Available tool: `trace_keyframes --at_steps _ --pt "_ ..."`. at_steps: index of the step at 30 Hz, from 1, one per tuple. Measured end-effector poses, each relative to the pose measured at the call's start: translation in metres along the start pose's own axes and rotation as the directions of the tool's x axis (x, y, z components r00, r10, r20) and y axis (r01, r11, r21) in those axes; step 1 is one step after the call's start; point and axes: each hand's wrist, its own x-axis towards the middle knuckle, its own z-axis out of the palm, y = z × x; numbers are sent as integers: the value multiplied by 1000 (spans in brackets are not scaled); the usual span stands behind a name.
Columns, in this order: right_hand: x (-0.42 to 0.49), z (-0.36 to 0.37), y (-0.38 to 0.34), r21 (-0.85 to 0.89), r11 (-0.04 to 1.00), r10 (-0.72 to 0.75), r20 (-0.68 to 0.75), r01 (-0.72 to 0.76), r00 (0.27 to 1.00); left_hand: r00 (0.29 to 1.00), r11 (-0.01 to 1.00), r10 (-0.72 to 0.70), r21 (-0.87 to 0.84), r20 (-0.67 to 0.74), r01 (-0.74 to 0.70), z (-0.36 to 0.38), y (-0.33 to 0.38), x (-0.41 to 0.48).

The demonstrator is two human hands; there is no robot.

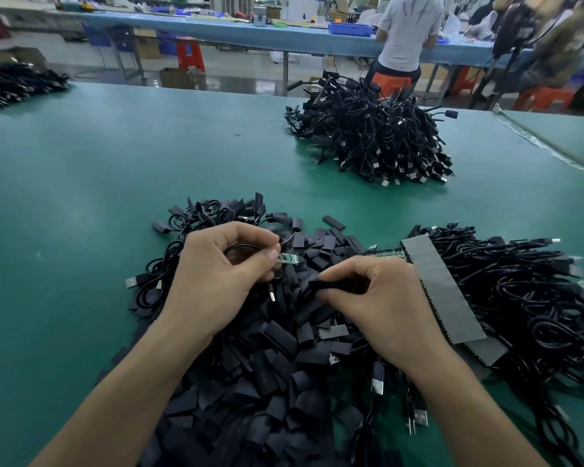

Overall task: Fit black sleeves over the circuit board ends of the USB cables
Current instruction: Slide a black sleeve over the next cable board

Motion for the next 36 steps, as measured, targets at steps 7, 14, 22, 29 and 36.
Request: trace_keyframes --at_steps 7,14,22,29,36 --pt "-2 2 -2 -31 999 -24 30 25 999 1000 999 -10 38 -1 10 0 -3 1" --pt "-1 5 -3 139 987 -80 2 79 997 973 986 -146 104 178 129 1 0 -3" --pt "-1 8 -4 236 968 -73 -48 83 996 925 968 -231 -22 303 249 4 10 -8" --pt "-4 8 -10 212 967 -143 -16 143 990 941 975 -204 -32 269 221 5 8 -7" --pt "-5 7 -12 -7 974 -226 -77 226 971 948 973 -225 6 227 229 6 5 -6"
